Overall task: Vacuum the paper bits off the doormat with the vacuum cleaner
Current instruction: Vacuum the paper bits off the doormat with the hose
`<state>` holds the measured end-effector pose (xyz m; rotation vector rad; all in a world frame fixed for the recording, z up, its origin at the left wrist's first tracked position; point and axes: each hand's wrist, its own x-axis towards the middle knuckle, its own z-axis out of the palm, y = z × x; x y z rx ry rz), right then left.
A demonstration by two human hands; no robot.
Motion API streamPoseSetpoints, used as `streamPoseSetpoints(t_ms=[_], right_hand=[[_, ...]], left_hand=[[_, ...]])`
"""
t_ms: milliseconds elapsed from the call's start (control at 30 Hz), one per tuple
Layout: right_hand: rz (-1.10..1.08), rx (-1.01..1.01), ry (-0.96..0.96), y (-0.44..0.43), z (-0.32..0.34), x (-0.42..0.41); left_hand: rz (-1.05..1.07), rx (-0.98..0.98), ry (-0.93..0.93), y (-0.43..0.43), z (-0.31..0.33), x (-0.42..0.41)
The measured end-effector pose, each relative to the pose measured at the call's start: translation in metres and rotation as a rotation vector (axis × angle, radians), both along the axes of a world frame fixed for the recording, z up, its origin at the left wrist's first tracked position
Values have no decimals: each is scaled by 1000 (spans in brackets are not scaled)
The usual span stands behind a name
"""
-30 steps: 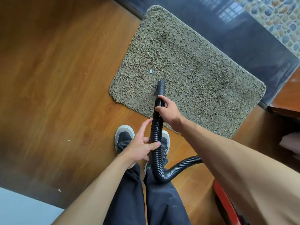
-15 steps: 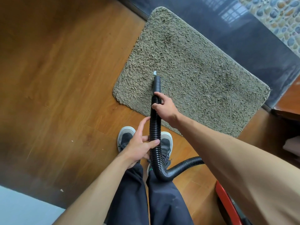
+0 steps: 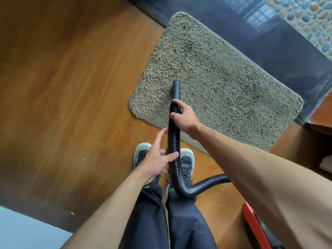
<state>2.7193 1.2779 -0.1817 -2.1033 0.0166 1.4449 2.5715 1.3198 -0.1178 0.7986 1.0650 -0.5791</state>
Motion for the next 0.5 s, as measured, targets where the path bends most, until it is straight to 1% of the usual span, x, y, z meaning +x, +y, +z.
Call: streamPoseSetpoints(t_ms=[500], right_hand=[[-215, -9, 39, -42, 3, 18]], left_hand=[[-157, -14, -56, -19, 3, 23]])
